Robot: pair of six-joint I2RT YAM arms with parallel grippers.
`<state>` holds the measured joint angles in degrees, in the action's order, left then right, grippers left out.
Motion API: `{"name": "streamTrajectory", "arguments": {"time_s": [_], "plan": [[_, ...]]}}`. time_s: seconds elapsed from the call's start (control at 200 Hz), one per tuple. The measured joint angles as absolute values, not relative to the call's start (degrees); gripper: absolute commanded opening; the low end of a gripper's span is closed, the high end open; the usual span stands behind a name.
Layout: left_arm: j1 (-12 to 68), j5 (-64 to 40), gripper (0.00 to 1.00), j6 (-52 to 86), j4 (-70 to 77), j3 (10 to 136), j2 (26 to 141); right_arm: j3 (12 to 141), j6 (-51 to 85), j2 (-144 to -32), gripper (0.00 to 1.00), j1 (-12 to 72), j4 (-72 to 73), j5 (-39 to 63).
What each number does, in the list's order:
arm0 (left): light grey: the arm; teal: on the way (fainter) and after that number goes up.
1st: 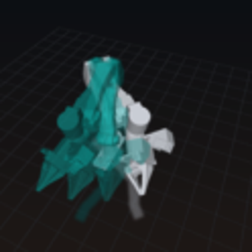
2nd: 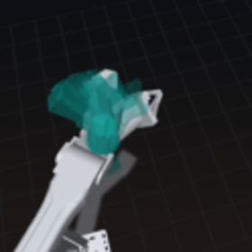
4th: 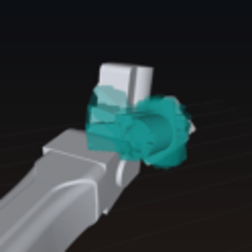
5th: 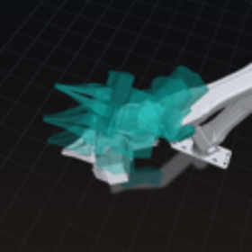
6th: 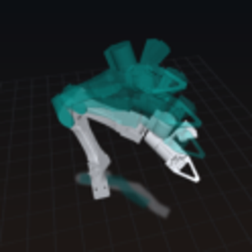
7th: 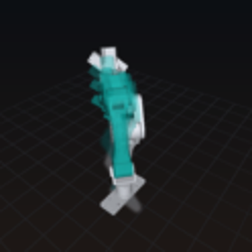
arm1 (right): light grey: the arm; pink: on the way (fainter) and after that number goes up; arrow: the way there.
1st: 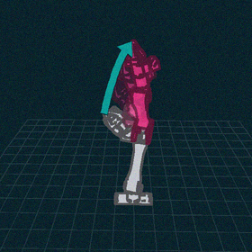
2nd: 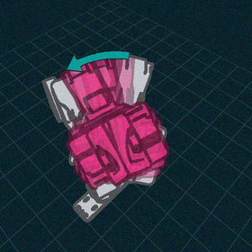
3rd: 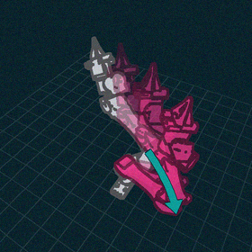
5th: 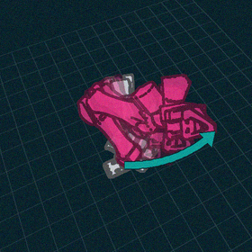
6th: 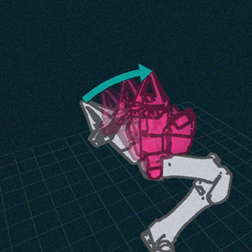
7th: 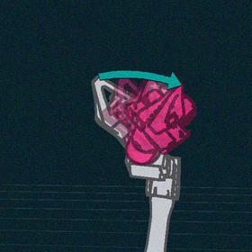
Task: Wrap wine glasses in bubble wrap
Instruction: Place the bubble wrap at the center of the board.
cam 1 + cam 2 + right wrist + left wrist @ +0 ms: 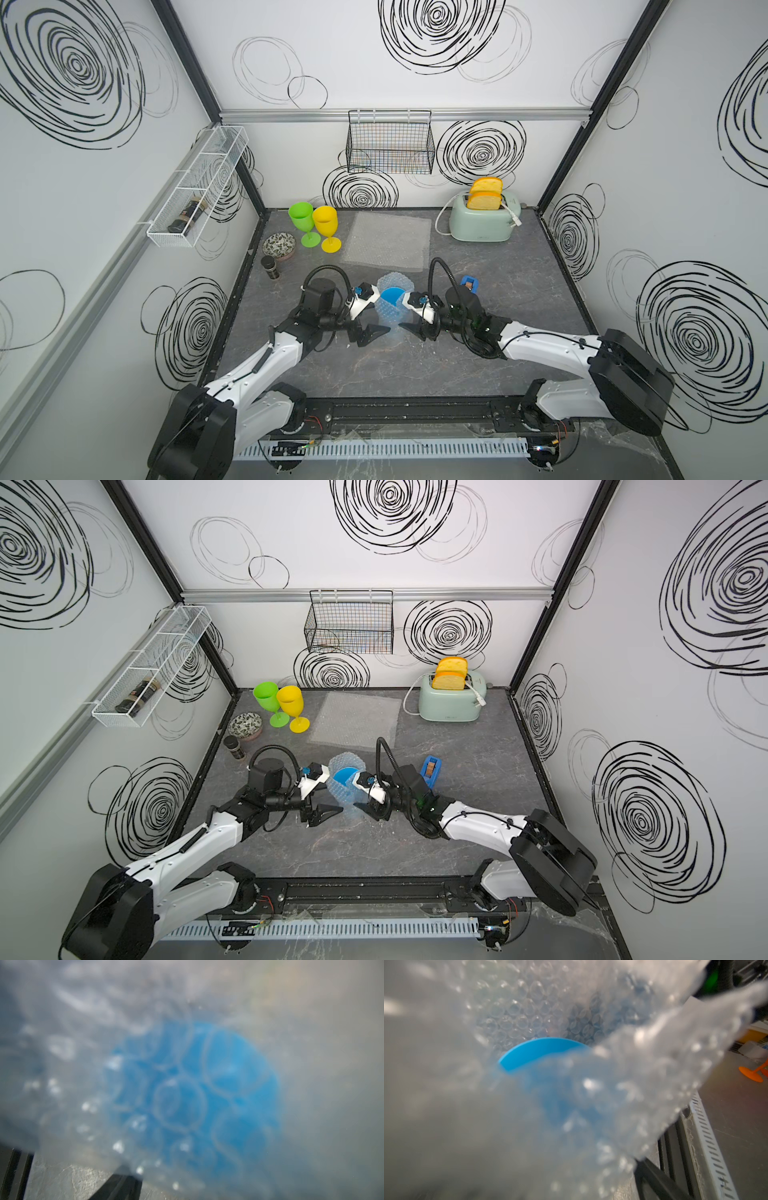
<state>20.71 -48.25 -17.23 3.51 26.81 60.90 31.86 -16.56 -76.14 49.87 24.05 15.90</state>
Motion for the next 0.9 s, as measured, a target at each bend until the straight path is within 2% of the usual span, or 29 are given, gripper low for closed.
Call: {"name": "streamTrajectory", "arguments": {"time_s": [0.095, 0.14, 0.24, 0.445, 0.545, 0.756, 0.901], "plan": [[20.6, -47.2, 1.0, -18.5, -0.6, 27.5, 59.5, 31.9, -16.6, -76.1, 0.74, 50.0, 23.7, 15.1], [20.4, -46.4, 0.97, -18.5, -2.3, 28.1, 58.6, 31.9, -16.5, -76.1, 0.75, 50.0, 23.2, 14.5], [19.0, -45.3, 0.97, -17.1, -5.8, 29.7, 55.2, 31.9, -16.3, -75.9, 0.76, 50.0, 22.2, 13.5], [15.7, -44.1, 0.97, -11.8, -10.9, 36.1, 51.8, 31.9, -15.7, -74.1, 0.78, 50.0, 19.1, 12.0], [15.4, -43.7, 1.0, -9.3, -12.6, 38.1, 51.7, 31.9, -15.4, -71.0, 0.78, 50.0, 17.5, 11.7], [14.5, -41.1, 0.93, -3.8, -15.7, 40.5, 51.8, 31.9, -12.5, -60.4, 0.81, 48.9, 11.8, 11.6], [14.3, -38.8, 0.88, -0.3, -16.4, 41.4, 51.8, 34.5, -6.7, -57.0, 0.74, 44.7, 7.7, 13.8]]}}
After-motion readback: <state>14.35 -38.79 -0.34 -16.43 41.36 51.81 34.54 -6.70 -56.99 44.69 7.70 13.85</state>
